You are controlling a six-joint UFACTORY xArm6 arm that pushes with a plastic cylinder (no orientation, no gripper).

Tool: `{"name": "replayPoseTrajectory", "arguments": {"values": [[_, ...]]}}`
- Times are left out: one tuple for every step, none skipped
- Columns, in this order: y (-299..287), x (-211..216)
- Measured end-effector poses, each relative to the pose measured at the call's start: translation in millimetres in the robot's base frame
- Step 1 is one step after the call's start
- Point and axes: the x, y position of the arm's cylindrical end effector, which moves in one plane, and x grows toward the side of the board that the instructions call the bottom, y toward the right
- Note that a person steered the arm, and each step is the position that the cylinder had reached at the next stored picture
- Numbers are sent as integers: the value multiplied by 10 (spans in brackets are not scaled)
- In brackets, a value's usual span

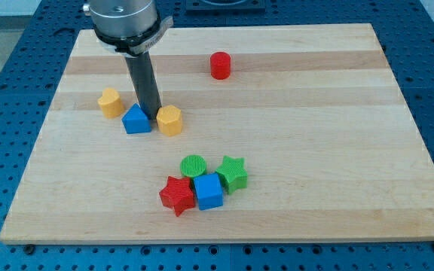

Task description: Push the yellow hexagon closer to the green circle

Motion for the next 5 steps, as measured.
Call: {"name": "replayPoseTrajectory", "arguments": {"values": [[57,-50],[303,-48],[460,107],[460,321],[525,341]]}}
